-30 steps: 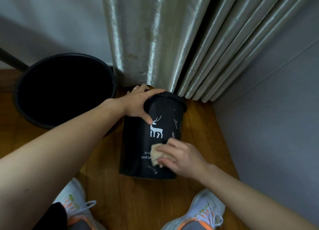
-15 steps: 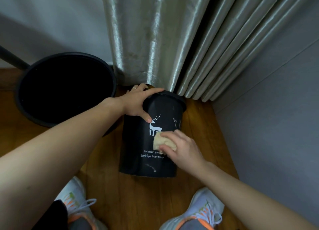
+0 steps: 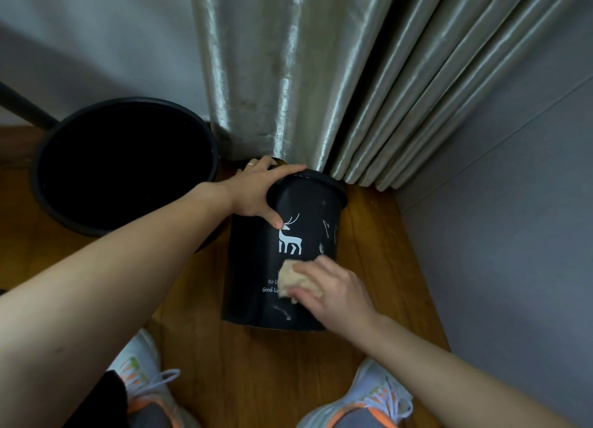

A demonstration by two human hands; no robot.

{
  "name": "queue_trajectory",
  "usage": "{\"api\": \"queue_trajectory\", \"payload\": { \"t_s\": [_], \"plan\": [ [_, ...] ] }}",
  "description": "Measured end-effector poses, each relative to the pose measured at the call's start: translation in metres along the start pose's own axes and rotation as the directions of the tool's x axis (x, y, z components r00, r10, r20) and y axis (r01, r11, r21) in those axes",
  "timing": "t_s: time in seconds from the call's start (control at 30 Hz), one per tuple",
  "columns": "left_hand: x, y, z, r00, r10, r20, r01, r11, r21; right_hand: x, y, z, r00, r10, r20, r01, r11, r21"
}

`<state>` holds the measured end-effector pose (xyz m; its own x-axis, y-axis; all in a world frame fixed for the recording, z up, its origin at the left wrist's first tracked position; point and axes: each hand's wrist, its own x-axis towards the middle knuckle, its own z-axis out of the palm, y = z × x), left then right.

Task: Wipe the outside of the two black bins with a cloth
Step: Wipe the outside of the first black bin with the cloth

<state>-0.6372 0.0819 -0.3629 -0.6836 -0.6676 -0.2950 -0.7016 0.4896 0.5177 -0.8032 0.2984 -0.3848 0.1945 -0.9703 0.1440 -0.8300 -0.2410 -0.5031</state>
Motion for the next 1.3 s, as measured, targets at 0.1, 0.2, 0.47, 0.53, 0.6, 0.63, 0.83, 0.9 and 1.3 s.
{"api": "queue_trajectory", "payload": {
  "t_s": [0.1, 0.2, 0.47, 0.53, 0.6, 0.63, 0.83, 0.9, 1.3],
  "plan": [
    [0.000, -0.001, 0.000, 1.000, -0.001, 0.004, 0.001, 1.000, -0.004, -0.021, -0.001, 0.007, 0.973, -0.178, 0.150, 0.183, 0.983, -0.023],
    [0.000, -0.001, -0.001, 1.000, -0.005, 0.008, 0.005, 1.000, -0.005, -0.013, -0.004, 0.006, 0.966, -0.202, 0.159, 0.213, 0.975, -0.057],
    [0.000, 0.000, 0.000, 1.000, -0.004, 0.005, 0.004, 1.000, -0.006, -0.002, -0.018, 0.011, 0.990, -0.094, 0.104, 0.103, 0.991, -0.081],
    [-0.001, 0.001, 0.000, 1.000, -0.007, 0.008, 0.007, 1.000, 0.001, -0.008, -0.018, 0.012, 0.968, -0.157, 0.194, 0.176, 0.981, -0.084],
    [-0.001, 0.002, 0.000, 1.000, -0.008, 0.004, 0.008, 1.000, 0.004, 0.005, -0.021, 0.010, 0.982, -0.098, 0.160, 0.112, 0.990, -0.080],
    [-0.001, 0.003, 0.000, 1.000, -0.007, -0.001, 0.007, 1.000, 0.002, 0.014, -0.022, 0.009, 0.993, -0.041, 0.111, 0.050, 0.995, -0.085],
    [-0.001, 0.001, -0.001, 1.000, -0.009, 0.003, 0.009, 1.000, -0.004, 0.004, -0.026, 0.014, 0.990, -0.071, 0.122, 0.081, 0.993, -0.085],
    [-0.001, 0.001, -0.001, 1.000, -0.008, 0.011, 0.008, 1.000, -0.007, -0.007, -0.027, 0.013, 0.967, -0.142, 0.210, 0.162, 0.984, -0.079],
    [-0.002, 0.000, -0.002, 1.000, -0.004, 0.011, 0.004, 1.000, -0.022, -0.006, -0.023, 0.010, 0.940, -0.213, 0.265, 0.243, 0.966, -0.086]
  ]
}}
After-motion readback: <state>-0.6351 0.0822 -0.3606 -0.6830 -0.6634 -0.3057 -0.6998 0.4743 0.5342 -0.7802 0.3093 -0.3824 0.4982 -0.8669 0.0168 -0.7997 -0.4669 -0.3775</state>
